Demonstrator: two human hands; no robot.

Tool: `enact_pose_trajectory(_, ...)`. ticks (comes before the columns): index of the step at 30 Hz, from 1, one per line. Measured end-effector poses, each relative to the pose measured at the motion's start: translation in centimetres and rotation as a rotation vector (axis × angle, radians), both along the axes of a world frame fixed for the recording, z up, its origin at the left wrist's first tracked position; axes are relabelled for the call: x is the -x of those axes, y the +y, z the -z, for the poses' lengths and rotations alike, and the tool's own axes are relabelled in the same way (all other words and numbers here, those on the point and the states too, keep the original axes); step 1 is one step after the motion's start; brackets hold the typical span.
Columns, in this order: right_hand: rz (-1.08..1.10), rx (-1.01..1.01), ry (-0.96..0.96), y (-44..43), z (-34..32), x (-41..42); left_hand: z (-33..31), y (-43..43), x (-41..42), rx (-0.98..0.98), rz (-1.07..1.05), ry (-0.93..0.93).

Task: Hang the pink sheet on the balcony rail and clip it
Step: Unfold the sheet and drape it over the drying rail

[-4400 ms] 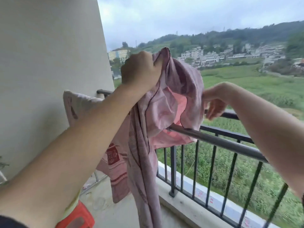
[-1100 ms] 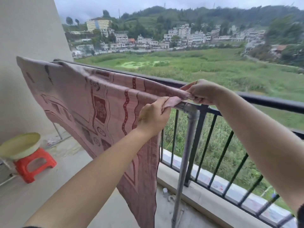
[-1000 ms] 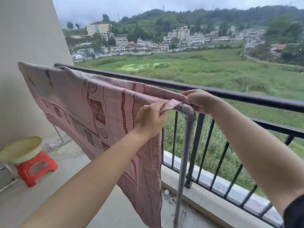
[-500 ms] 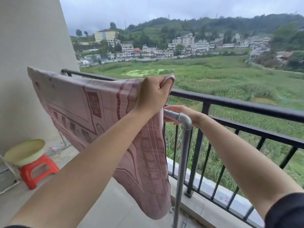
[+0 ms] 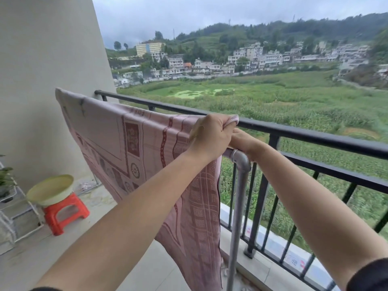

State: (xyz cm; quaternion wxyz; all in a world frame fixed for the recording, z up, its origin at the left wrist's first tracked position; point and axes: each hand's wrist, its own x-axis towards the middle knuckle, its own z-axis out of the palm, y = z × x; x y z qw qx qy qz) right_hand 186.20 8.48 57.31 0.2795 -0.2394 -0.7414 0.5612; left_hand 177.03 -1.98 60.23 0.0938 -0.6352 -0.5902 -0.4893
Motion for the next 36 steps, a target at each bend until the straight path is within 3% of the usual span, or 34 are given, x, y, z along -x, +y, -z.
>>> enact_pose_trajectory(4, 0.515, -0.121, 0.125, 1.5, -0.4, 0.5, 0.4, -0.1, -0.9, 0.037, -0.022, 0.031)
enact_pose_trajectory(9, 0.607, 0.018, 0.195, 2.0, 1.3, -1.3, 1.2, -0.8, -0.4, 0.131, 0.020, 0.023)
enact_pose_trajectory(10, 0.639, -0.117, 0.081, 2.3, 1.8, -2.1, 1.7, -0.9, 0.0, 0.174, 0.030, -0.006)
enact_pose_trajectory(13, 0.686, -0.863, -0.353, 2.6, 4.0, -5.5, 3.3, -1.8, 1.8, 0.253, -0.069, 0.023)
enact_pose_trajectory(15, 0.582, -1.119, -0.498, 2.3, 5.7, -6.9, 4.7, -2.9, 2.7, 0.291, -0.153, 0.158)
enact_pose_trajectory(19, 0.319, -0.927, -0.623, 1.9, 8.2, -6.1, 6.8, -3.8, 2.9, 0.504, -0.101, 0.358)
enact_pose_trajectory(21, 0.371, -0.582, -0.406, 1.7, 8.2, -4.9, 6.8, -3.6, 3.4, 0.475, -0.139, 0.317)
enact_pose_trajectory(24, 0.383, 0.160, 0.085, 1.7, 7.7, -3.3, 6.4, -3.1, 4.0, 0.348, -0.214, 0.008)
enact_pose_trajectory(27, 0.438, 0.412, 0.375, 1.4, 6.3, -2.1, 6.5, -2.7, 4.0, 0.327, -0.212, -0.140)
enact_pose_trajectory(30, 0.467, 0.450, 0.470, 0.9, 5.2, -1.4, 7.3, -2.9, 4.1, 0.330, -0.152, -0.018)
enact_pose_trajectory(32, 0.450, 0.351, 0.425, 1.6, 5.5, -1.4, 7.3, -3.0, 4.3, 0.356, -0.170, 0.054)
enact_pose_trajectory(34, 0.456, 0.098, 0.218, 2.4, 6.6, -2.5, 7.3, -2.5, 4.8, 0.398, -0.174, 0.046)
enact_pose_trajectory(36, 0.461, -0.301, -0.177, 3.6, 8.1, -4.5, 7.4, -2.0, 5.2, 0.414, -0.154, 0.002)
